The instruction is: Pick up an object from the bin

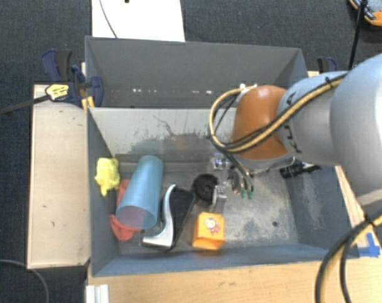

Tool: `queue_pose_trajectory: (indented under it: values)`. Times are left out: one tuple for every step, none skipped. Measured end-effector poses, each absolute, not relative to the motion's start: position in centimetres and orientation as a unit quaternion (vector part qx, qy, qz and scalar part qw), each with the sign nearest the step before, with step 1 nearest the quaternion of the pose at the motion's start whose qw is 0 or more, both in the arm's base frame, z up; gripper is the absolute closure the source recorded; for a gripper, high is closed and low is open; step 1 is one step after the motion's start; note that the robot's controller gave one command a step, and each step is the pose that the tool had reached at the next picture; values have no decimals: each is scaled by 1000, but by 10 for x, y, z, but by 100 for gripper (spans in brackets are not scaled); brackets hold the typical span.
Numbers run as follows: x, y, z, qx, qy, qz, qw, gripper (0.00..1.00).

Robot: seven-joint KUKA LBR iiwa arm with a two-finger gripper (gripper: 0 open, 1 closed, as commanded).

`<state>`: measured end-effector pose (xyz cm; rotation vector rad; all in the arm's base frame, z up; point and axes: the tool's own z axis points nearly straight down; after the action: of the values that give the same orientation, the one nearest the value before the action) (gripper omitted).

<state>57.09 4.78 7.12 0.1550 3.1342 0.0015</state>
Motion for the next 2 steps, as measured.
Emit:
queue_pose_trajectory:
  values:
    - [554, 56, 71, 29, 1000, 0, 2, 100]
    - [554, 56, 71, 29, 1000, 0, 2, 100]
